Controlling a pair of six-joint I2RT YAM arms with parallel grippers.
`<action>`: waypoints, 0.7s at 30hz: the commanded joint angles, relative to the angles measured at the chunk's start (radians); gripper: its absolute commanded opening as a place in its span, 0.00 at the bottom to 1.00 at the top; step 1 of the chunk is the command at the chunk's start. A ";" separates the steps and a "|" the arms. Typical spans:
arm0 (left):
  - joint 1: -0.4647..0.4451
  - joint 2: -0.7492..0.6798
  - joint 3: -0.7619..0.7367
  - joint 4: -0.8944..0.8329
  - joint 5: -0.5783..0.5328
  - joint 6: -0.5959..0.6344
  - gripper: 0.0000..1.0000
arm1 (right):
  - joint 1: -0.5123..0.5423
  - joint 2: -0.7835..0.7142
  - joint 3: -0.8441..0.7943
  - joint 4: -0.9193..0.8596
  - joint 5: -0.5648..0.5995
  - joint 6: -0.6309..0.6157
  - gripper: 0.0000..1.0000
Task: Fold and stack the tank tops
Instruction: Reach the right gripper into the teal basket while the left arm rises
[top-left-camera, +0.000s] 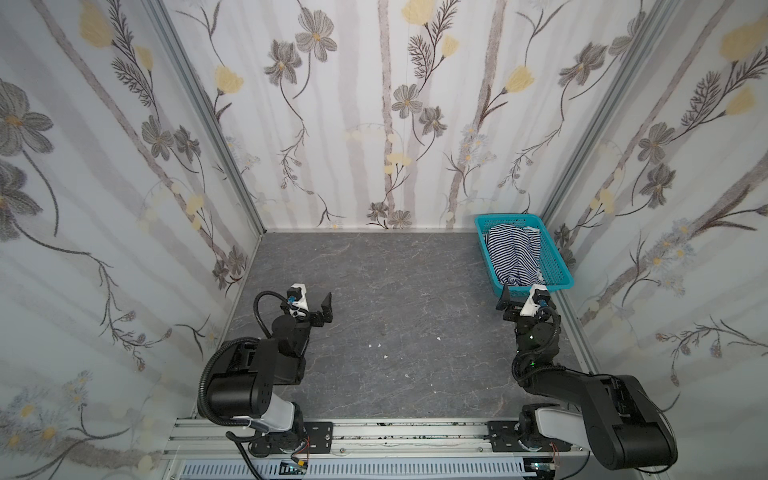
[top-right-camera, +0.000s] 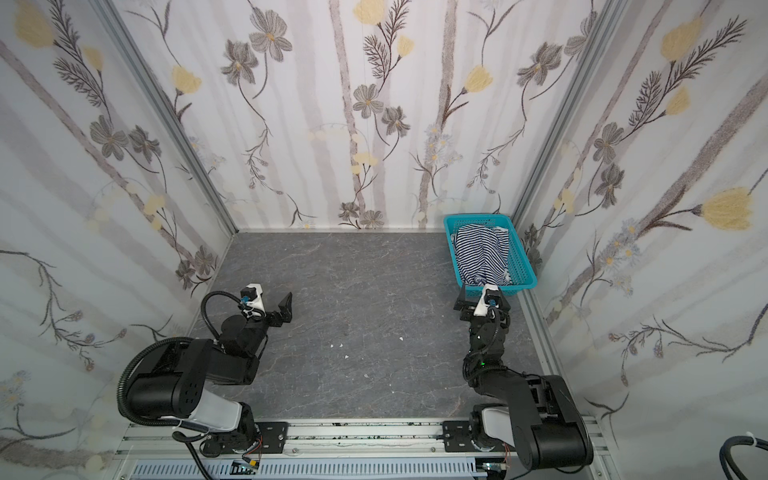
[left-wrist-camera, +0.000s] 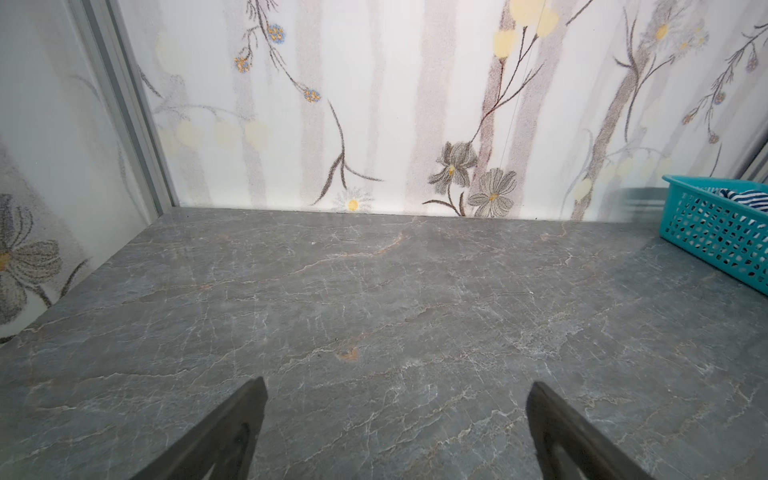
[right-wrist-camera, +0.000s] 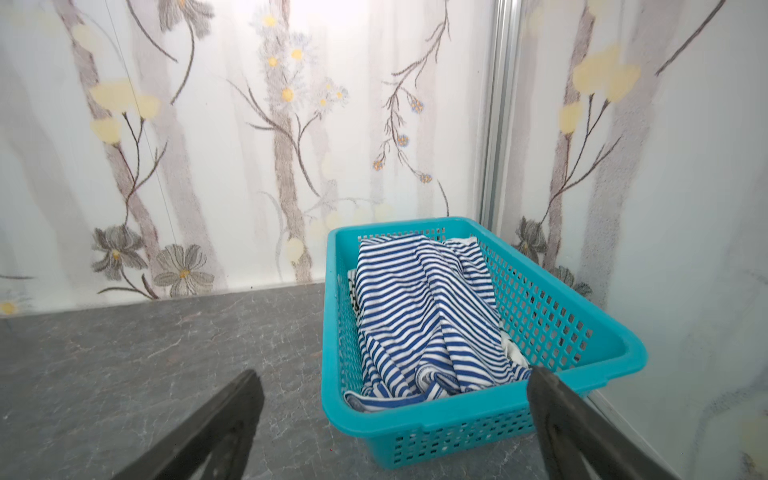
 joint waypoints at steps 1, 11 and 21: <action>0.002 -0.083 -0.032 0.066 0.034 0.007 1.00 | 0.008 -0.126 0.014 -0.151 0.067 0.008 1.00; 0.005 -0.256 -0.036 -0.006 -0.020 0.015 1.00 | -0.127 -0.021 0.839 -1.551 0.276 0.623 1.00; 0.005 -0.270 0.309 -0.654 0.008 0.030 1.00 | -0.201 0.378 1.349 -1.749 0.025 0.448 1.00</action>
